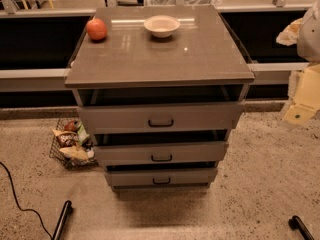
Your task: Open top drawer
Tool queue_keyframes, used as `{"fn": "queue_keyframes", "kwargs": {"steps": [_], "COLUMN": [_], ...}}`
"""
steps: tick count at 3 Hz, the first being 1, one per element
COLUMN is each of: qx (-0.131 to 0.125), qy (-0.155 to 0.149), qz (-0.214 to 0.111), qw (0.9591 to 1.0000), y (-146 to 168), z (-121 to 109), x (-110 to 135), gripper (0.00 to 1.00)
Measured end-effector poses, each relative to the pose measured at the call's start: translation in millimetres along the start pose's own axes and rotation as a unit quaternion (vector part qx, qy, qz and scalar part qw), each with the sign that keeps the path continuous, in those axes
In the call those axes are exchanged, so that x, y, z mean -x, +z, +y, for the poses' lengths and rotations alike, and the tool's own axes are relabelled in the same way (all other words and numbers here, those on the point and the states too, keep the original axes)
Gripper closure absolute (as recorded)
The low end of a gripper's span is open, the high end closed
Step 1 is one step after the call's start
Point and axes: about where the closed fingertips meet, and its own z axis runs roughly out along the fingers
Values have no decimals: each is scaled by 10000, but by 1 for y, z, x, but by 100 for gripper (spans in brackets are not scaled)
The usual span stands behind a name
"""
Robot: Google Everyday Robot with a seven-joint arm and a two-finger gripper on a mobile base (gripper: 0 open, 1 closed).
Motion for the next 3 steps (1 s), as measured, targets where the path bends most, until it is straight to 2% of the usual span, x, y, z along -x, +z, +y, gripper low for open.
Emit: {"fn": "queue_keyframes", "kwargs": {"steps": [1,2,3], "qx": [0,114,483], "qy": [0,-120,-357], "qz": [-1,-442,-965], "qw": [10000,9989,9935], "y": [0,49,115], "z": [0,11,33], "x": [0,20,54], "gripper": [0,0,0]}}
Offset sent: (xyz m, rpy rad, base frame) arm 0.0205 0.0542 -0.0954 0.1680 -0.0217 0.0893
